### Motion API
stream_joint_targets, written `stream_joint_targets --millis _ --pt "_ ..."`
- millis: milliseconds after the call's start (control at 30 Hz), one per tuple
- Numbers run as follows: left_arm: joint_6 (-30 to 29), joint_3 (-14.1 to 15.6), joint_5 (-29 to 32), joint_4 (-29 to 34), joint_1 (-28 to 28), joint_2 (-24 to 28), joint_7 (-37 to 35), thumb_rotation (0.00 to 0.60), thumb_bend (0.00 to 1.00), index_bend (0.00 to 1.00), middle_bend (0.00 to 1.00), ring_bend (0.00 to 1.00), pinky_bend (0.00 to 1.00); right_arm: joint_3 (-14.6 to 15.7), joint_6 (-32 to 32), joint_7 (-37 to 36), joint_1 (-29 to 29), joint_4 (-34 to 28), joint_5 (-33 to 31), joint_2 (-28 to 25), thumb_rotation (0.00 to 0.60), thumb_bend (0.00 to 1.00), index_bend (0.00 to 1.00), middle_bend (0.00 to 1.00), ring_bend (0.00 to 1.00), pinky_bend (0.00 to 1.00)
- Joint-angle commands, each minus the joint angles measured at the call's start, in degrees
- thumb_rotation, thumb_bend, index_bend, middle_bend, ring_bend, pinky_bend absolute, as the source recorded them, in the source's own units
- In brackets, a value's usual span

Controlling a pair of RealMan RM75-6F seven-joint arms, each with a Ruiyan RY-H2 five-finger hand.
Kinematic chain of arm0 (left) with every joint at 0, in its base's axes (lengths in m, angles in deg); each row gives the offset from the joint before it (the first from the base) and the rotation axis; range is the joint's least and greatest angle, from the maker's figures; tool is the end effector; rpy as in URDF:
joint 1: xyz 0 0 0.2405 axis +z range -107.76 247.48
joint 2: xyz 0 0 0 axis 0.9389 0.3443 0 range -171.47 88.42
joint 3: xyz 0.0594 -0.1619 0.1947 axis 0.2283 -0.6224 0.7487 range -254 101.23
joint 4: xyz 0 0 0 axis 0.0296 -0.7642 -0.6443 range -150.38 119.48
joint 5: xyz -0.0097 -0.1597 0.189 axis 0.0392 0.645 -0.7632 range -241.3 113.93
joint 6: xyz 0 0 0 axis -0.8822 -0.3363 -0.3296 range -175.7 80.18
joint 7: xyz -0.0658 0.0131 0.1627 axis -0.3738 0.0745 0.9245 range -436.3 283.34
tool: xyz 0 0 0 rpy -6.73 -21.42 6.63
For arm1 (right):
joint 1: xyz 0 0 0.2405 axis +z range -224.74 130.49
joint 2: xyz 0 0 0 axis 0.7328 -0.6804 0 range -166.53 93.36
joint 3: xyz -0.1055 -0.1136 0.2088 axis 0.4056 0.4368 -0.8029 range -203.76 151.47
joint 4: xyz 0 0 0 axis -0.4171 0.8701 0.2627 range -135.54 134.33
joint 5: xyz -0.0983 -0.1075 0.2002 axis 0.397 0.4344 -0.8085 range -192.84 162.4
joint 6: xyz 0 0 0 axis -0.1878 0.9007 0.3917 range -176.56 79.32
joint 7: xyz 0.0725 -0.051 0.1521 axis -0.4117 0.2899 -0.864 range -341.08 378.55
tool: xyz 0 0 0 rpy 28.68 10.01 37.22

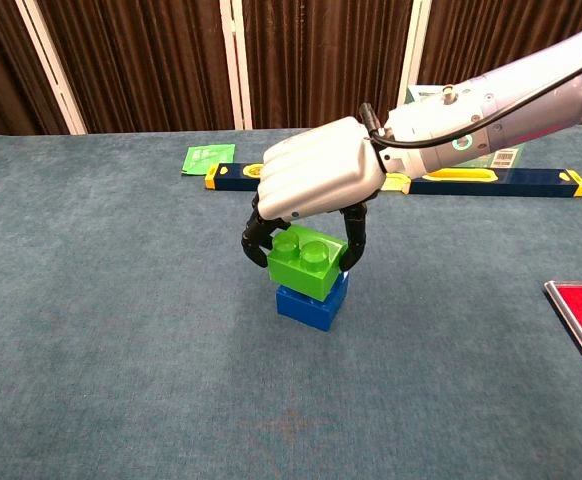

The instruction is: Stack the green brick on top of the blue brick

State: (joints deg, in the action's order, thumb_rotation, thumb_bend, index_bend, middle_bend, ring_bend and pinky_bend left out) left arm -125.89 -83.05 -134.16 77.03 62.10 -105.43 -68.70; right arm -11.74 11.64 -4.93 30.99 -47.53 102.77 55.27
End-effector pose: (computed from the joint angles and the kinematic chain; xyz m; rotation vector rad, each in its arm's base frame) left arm -0.3611 0.2455 0.1366 -1.2564 -0.9456 -0.6962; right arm -0.0313 -0.4286 -0.0915 2.7901 0.3151 0.8507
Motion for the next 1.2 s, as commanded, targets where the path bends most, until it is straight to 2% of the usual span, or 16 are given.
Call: stream_joint_targets --millis 33,1000,1200 --pt "0.0 0.0 0.0 0.0 0.0 0.0 0.1 0.600 0.00 0.00 0.00 0.00 0.00 0.3 -0.1 0.0 0.0 0.1 0.0 0.1 0.600 0.78 0.42 0.56 0.44 0.65" --pt "0.6 0.1 0.5 -0.3 -0.2 -0.2 0.2 0.600 0.00 0.00 0.00 0.00 0.00 2.6 -0.5 0.4 -1.2 2.7 -0.8 2.1 0.600 0.78 0.42 0.56 0.44 0.65" --pt "0.7 0.1 0.6 -0.3 -0.3 -0.2 0.3 0.600 0.00 0.00 0.00 0.00 0.00 2.8 0.1 1.0 -1.8 3.4 -0.9 2.7 0.600 0.72 0.42 0.56 0.44 0.65"
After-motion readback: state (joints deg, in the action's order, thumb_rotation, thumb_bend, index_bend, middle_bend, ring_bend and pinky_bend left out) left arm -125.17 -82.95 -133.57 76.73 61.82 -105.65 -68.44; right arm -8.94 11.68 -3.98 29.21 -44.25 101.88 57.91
